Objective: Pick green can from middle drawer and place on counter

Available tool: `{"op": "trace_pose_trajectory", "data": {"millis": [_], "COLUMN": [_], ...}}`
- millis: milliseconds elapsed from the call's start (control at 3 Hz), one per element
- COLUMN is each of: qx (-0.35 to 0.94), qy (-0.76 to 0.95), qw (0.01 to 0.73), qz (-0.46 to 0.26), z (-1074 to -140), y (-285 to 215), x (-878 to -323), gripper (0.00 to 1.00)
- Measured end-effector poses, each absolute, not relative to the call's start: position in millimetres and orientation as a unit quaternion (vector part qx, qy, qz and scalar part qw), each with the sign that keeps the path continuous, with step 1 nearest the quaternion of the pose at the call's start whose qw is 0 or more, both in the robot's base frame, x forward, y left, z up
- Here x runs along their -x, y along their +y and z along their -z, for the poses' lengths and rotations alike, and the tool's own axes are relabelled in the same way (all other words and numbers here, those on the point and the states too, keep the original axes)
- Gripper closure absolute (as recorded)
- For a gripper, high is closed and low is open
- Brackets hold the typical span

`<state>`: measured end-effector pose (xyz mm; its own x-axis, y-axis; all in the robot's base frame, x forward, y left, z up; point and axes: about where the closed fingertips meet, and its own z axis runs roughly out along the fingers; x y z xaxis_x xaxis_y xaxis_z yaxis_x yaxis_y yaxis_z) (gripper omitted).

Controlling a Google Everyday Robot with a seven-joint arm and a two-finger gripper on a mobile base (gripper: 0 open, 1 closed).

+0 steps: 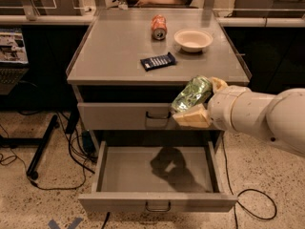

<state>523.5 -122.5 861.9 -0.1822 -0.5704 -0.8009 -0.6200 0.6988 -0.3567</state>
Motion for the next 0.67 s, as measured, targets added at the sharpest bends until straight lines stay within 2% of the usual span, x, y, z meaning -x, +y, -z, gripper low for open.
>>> {"op": "trace_pose_trajectory", "data": {"millis": [667], "qx": [0.305], "qy": [0.766], "qw": [0.564], "qz": [0.045], "z": [-904.7], "y": [-191.0], "x": [-572.1], "gripper": [1.0]}}
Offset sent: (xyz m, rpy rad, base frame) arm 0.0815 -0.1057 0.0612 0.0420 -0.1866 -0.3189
